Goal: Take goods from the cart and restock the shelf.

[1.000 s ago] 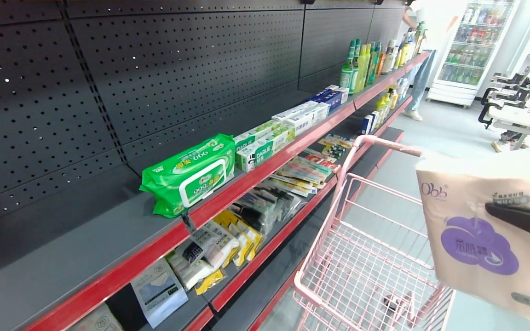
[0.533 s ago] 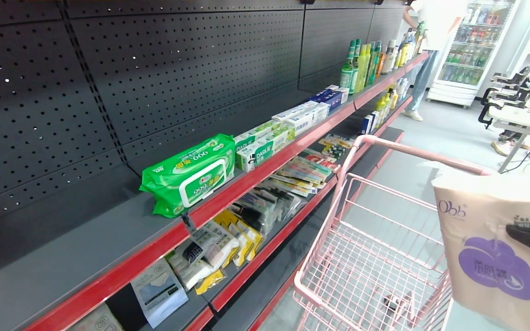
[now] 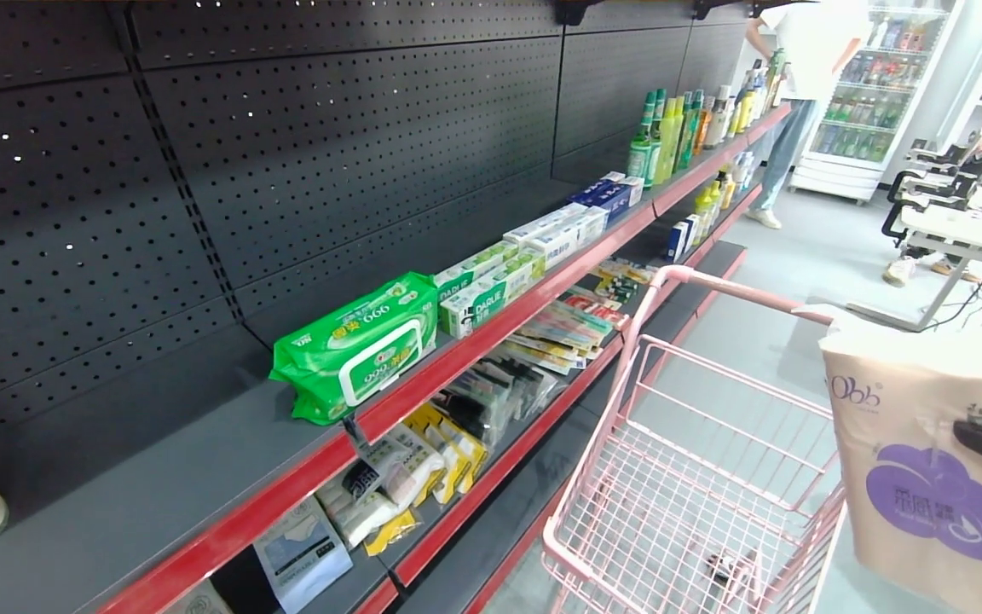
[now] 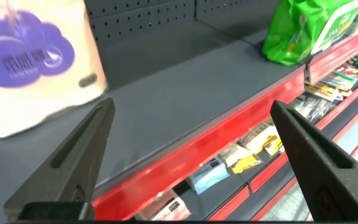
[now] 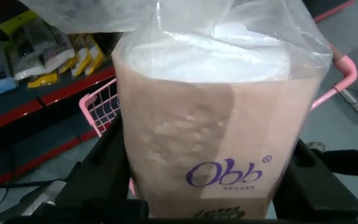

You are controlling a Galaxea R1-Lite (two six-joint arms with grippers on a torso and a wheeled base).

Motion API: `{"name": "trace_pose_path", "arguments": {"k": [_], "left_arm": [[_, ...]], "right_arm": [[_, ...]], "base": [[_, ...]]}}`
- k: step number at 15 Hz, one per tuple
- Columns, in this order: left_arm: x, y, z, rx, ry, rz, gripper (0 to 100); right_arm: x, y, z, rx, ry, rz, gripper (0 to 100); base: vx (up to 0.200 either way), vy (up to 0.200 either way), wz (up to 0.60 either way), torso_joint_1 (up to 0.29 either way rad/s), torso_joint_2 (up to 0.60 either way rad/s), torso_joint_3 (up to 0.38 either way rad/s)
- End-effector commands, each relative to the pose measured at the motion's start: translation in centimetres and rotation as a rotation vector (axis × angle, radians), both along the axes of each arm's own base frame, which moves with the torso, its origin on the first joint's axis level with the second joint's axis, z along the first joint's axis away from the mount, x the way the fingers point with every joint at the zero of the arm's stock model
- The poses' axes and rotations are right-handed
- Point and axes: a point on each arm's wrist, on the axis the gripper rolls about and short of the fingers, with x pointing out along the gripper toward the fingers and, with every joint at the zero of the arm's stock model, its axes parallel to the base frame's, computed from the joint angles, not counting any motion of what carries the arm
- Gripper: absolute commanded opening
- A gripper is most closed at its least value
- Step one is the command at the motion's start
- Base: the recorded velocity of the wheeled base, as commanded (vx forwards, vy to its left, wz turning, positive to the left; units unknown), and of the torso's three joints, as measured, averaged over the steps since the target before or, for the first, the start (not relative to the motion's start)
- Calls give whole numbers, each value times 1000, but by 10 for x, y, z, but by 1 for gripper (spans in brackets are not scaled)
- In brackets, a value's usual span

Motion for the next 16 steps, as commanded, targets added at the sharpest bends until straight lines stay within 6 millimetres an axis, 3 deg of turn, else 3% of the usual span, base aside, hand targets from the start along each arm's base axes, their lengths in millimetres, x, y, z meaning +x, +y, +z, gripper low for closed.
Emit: {"name": "trace_pose_path", "arguments": {"k": [1, 16], "left_arm": [[0, 0, 0, 0, 2, 2, 100], [0, 0, 0, 0, 0, 1, 100]], "right_arm": [[1, 0, -1, -1, 7, 0, 0], [5, 1, -6, -34, 30, 15, 0]], "base": [[0, 0, 0, 163, -359, -193], [0, 0, 0, 131, -280, -155]]}}
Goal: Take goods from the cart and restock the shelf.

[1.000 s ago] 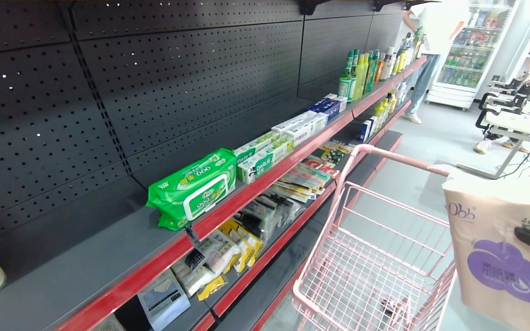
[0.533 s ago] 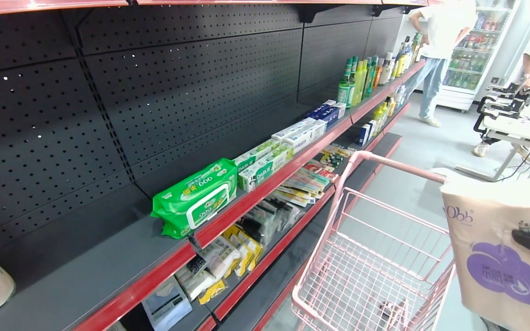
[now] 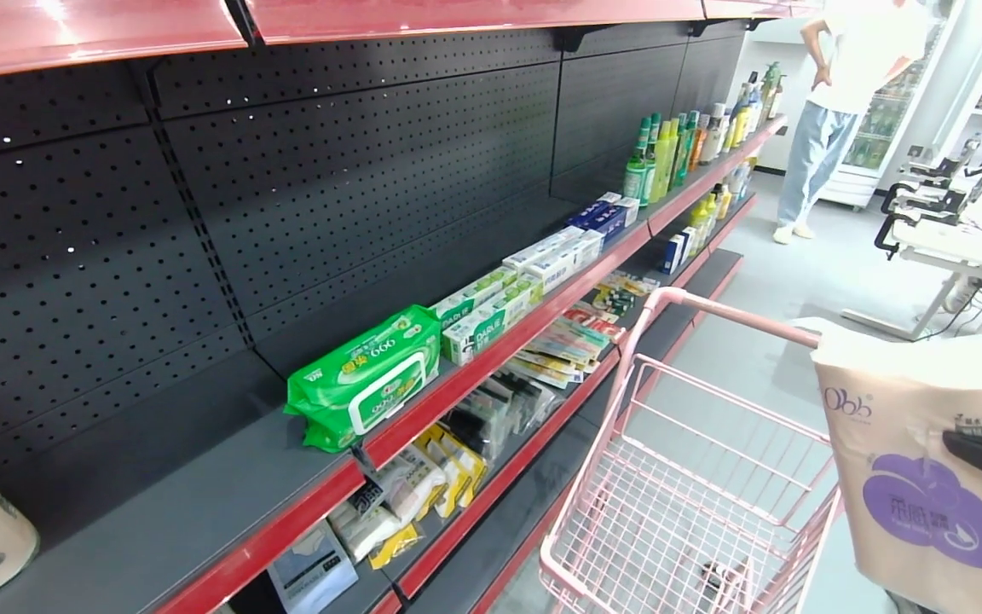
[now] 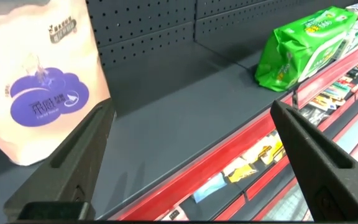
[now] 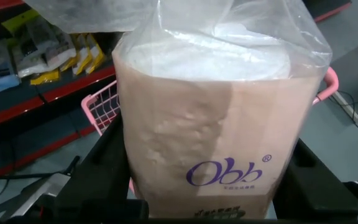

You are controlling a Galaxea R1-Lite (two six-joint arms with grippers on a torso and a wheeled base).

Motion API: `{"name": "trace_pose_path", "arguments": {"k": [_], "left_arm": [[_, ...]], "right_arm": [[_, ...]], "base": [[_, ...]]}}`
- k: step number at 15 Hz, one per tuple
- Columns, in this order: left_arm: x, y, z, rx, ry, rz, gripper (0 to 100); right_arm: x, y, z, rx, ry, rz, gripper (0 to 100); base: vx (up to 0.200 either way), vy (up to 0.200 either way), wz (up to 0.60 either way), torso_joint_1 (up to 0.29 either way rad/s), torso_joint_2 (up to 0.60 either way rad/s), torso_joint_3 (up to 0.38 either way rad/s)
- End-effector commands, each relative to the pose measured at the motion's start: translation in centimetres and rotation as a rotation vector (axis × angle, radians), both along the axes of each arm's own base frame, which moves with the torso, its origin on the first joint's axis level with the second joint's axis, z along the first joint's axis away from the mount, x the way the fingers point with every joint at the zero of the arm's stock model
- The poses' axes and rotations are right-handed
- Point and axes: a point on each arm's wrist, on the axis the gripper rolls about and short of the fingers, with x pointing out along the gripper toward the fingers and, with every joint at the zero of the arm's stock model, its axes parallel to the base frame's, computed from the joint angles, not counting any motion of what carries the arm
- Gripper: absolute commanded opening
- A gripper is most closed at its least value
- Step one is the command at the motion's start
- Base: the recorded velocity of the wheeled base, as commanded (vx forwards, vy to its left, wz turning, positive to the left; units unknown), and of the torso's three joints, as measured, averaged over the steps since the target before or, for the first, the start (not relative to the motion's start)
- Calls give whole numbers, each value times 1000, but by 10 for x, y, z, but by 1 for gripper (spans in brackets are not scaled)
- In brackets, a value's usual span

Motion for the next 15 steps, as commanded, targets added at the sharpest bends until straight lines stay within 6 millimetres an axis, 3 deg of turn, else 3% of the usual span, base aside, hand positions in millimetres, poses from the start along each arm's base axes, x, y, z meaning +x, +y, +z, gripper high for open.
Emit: {"name": "trace_pose_path", "arguments": {"k": [1, 11, 15], "left_arm": [[0, 0, 0, 0, 0, 1, 100], [0, 0, 0, 0, 0, 1, 100], [0, 0, 0, 0, 0, 1, 100]], "right_arm": [[1, 0, -1, -3, 7, 2, 0], [5, 0, -7, -33, 32, 5, 0], [7, 0, -7, -44, 37, -5, 0]], "base": [[0, 0, 0, 95, -183, -95], [0, 0, 0, 42, -82, -43], [0, 0, 600, 2, 0, -1]]}}
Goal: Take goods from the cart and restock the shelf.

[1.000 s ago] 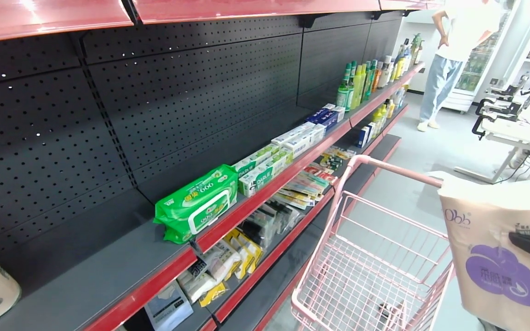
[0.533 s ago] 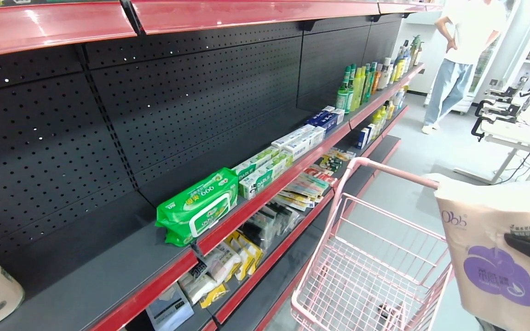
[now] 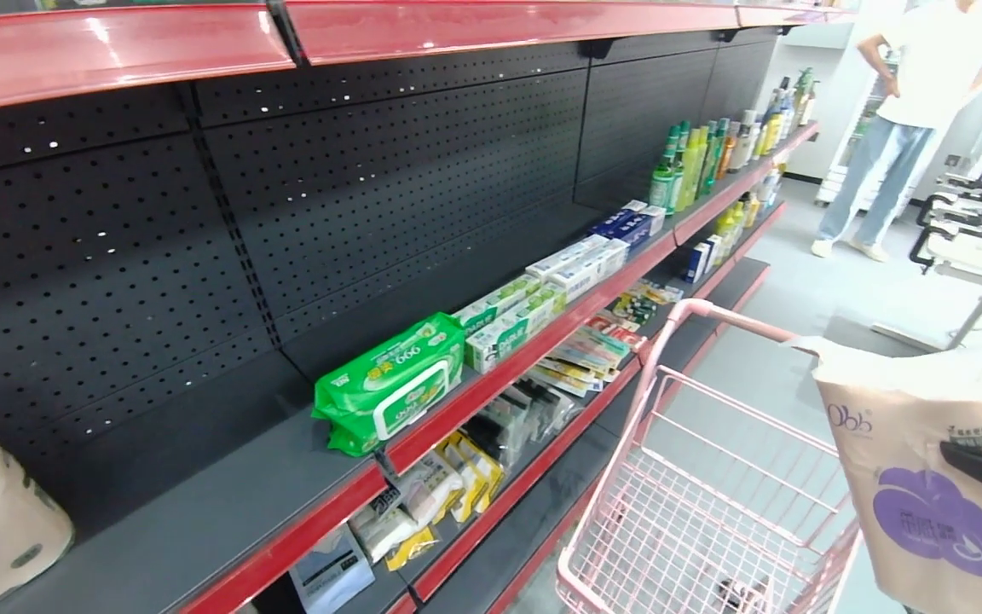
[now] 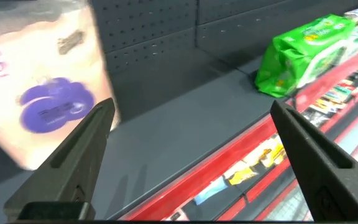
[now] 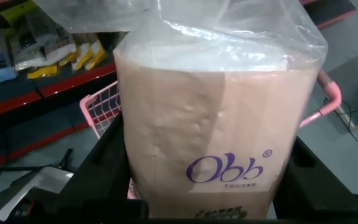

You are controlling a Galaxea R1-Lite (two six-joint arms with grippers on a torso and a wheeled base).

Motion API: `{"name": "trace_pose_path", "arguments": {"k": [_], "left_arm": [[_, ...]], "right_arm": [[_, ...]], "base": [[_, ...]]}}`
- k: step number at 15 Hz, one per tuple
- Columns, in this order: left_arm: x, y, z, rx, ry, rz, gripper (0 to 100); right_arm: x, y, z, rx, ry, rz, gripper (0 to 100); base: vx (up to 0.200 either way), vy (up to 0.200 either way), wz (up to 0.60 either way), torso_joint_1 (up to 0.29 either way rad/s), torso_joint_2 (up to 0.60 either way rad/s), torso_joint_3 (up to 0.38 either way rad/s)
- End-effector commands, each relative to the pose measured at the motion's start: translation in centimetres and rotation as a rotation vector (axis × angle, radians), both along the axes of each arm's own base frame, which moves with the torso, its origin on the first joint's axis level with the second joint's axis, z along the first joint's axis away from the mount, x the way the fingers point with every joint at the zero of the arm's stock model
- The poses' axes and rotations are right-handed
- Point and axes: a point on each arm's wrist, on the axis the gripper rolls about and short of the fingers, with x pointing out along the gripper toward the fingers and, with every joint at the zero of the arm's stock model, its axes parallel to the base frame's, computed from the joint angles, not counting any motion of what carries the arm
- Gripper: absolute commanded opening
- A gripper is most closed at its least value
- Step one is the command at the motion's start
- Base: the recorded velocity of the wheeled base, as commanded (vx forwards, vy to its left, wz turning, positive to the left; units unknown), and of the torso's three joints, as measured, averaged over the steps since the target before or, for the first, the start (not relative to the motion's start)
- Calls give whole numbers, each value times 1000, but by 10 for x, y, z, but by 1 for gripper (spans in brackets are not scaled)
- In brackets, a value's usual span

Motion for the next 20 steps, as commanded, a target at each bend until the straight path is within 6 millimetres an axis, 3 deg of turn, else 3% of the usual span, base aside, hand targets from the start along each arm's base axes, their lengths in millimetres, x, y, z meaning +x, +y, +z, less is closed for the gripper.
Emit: {"name": "trace_pose_path", "arguments": {"k": [1, 15, 18, 20], "left_arm": [[0, 0, 0, -1, 3, 0, 100], [0, 0, -1, -1, 3, -2, 100], [0, 0, -1, -1, 3, 0, 100], [0, 0, -1, -1, 3, 0, 100]], "right_arm": [[3, 0, -1, -4, 11, -2, 0], [7, 1, 0, -19, 13, 7, 0], [3, 0, 3, -30, -9, 0, 0], [-12, -2, 9, -39, -72, -19, 0]], "base": [[0, 0, 600, 12, 7, -7], [0, 0, 600, 4, 0, 2], [0, 0, 600, 2, 2, 1], [0, 0, 0, 0, 0, 0]]}}
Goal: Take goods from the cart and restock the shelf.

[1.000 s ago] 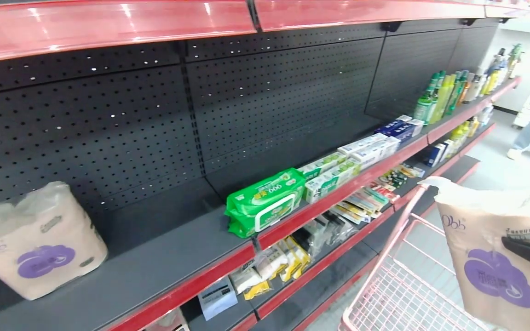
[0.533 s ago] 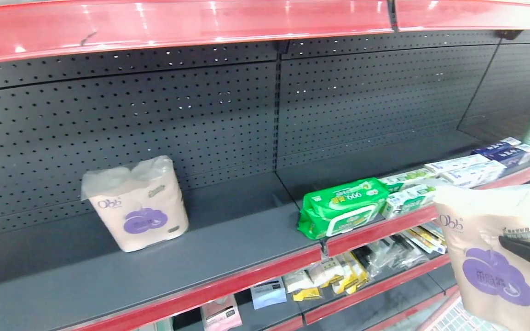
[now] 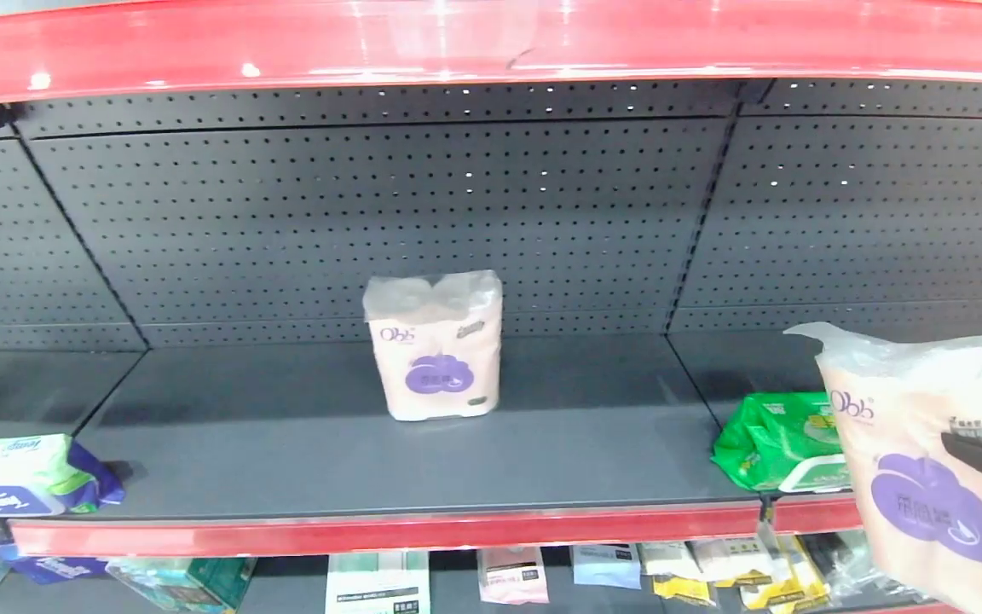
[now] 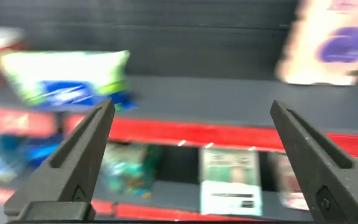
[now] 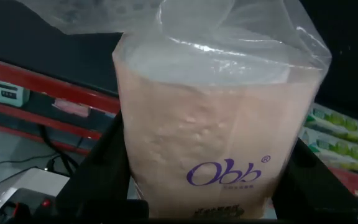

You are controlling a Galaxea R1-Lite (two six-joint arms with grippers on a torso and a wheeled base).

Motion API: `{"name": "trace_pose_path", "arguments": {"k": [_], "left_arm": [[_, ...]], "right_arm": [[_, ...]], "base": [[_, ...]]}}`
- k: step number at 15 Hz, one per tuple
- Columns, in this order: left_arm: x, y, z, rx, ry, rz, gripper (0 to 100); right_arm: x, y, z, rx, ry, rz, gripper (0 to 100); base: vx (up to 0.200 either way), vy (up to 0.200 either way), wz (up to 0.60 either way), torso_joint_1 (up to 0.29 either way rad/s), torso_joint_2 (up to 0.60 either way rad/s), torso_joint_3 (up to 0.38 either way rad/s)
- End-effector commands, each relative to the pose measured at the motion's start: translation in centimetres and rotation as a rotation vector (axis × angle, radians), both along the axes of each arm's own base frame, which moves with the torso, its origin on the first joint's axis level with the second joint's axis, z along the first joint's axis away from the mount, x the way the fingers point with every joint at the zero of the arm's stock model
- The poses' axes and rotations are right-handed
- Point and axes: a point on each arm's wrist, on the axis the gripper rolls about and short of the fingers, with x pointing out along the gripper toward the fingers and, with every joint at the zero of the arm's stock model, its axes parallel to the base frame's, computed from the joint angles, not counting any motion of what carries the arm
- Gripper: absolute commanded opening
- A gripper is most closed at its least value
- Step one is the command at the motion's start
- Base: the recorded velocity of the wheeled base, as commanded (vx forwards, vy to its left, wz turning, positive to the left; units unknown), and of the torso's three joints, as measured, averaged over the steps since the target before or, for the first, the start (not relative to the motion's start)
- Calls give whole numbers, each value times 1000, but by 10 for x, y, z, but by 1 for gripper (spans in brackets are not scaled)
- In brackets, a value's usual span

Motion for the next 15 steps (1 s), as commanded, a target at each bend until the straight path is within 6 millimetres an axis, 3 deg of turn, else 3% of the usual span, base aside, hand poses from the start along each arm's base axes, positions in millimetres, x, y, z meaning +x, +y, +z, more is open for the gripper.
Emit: {"name": "trace_pose_path", "arguments": {"k": [1, 5, 15], "left_arm": [[0, 0, 0, 0, 1, 1, 100], [0, 0, 0, 0, 2, 1, 100], [0, -1, 1, 79, 10, -77, 100]], "right_arm": [[-19, -2, 7, -6, -74, 2, 0], [-47, -5, 5, -7, -127, 12, 0], [-81, -8, 10, 168, -263, -43, 0]], "base": [[0, 0, 0, 0, 0, 0], [0, 0, 0, 0, 0, 0], [0, 0, 0, 0, 0, 0]]}}
